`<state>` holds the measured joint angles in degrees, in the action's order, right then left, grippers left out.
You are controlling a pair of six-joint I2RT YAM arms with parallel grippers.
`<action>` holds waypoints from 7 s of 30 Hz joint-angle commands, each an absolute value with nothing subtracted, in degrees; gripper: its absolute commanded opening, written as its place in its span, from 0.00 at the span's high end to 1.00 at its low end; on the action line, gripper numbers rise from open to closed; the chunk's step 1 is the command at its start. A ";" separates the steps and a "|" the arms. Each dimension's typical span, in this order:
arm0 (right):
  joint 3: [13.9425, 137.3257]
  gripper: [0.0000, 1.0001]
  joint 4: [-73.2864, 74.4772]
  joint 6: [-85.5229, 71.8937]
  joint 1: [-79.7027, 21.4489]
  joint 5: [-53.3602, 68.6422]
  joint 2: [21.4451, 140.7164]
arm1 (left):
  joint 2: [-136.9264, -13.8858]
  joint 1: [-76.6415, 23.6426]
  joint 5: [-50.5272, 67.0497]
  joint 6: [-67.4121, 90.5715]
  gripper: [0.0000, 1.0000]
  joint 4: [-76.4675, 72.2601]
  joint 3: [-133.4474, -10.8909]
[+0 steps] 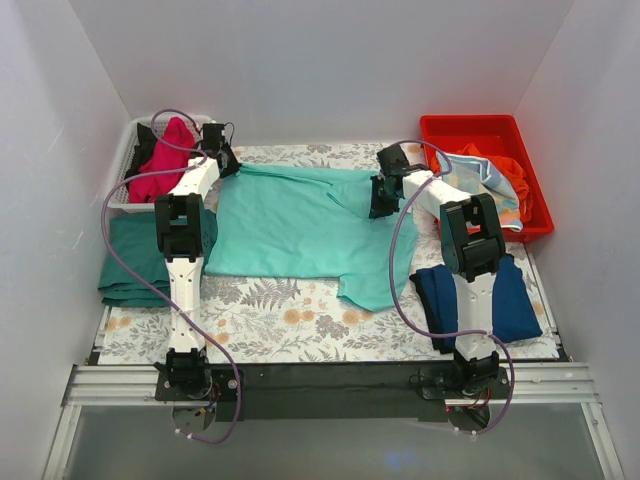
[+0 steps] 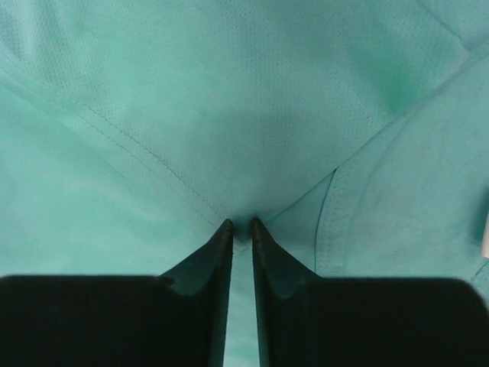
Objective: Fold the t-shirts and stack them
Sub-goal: Flatten out the tshirt, then fold the flattened tshirt in 1/3 of the way
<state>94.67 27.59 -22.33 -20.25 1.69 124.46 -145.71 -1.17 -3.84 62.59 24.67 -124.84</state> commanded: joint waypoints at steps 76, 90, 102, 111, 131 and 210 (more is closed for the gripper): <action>120.52 0.99 26.90 -9.57 -15.73 -12.29 70.04 | -81.29 1.93 4.83 59.93 1.00 36.84 -122.01; 103.53 0.99 23.22 -18.11 -14.68 -16.87 94.90 | -108.41 1.93 9.66 66.88 1.00 19.78 -95.09; 127.52 0.99 21.27 -16.35 -9.23 -9.07 127.34 | -138.77 1.93 10.46 67.59 1.00 20.39 -122.14; 126.22 0.99 18.72 -17.93 -7.73 -3.25 131.05 | -143.53 2.90 10.37 69.43 1.00 17.67 -127.71; 96.78 0.99 13.98 -20.21 -7.73 -5.10 112.33 | -132.63 5.71 14.42 62.32 1.00 23.29 -116.99; 94.05 0.70 23.55 -16.79 -24.08 6.06 125.86 | -128.41 0.79 14.07 61.88 0.40 27.33 -105.03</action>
